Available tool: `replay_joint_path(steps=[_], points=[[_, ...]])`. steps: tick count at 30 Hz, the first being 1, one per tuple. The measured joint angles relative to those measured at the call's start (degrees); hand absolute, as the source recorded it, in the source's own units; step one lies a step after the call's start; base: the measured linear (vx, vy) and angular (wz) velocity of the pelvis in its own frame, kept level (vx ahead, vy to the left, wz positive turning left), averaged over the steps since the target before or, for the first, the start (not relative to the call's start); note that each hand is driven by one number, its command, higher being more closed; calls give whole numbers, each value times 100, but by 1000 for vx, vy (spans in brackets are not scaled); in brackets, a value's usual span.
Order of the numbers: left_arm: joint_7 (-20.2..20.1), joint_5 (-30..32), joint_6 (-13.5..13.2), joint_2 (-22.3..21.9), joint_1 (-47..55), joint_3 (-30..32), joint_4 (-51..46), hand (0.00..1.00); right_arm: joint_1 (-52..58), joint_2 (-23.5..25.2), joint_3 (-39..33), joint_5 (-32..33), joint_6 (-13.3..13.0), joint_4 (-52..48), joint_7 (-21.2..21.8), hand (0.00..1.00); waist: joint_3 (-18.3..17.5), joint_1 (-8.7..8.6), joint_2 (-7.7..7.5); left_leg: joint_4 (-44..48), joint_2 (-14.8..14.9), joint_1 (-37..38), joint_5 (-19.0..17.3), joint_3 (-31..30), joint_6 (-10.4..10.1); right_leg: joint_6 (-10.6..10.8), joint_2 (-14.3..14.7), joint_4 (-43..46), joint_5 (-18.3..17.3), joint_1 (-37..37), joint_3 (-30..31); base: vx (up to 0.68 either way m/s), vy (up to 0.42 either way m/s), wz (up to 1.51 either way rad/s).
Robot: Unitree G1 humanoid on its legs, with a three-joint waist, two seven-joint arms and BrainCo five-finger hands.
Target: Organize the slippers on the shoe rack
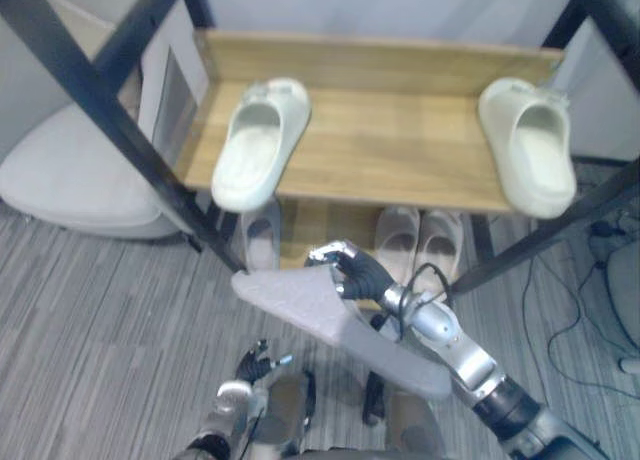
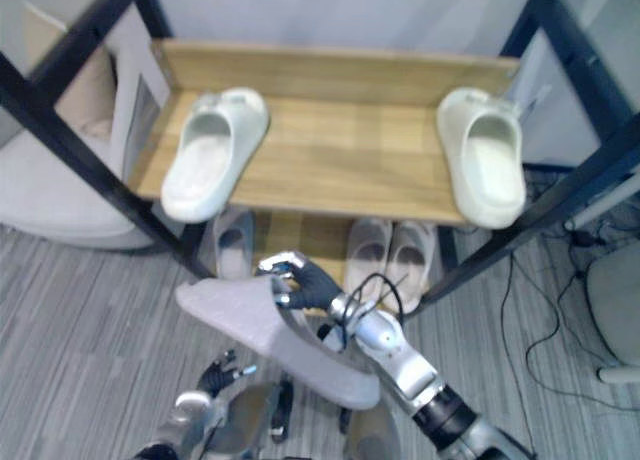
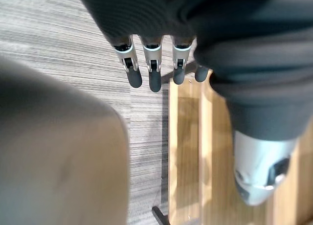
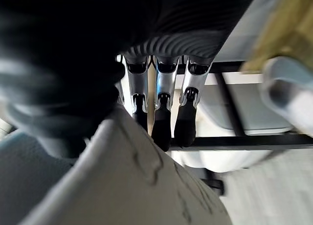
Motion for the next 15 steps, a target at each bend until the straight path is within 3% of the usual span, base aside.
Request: replay_joint_path(steps=[3,8,15], points=[[88,-171,-42,4,-139,14,-115,0,-178,-130,32,-404,-7,64,-148,100,218,3,39,360,-14,-452,-33,-49,-29,-22,-117,416,-117,-437,-90,-132,-7,10],[233,-201,-73,58,-399,77,-152,0,-496,-133,-20,-888,-19,586,-516,100,287,60,43,1059,-9,-1262,-153,-224,-135,-145,-240,1186,-383,-1178,-265,-53,-50,17],[393,-362,-7,244,-476,187,-119,0,-829,135,-1120,-1375,-26,953,-1435,100,425,112,36,2117,-42,-2313,-501,-446,-240,-304,-447,2337,-899,-2142,-451,-21,-48,14]])
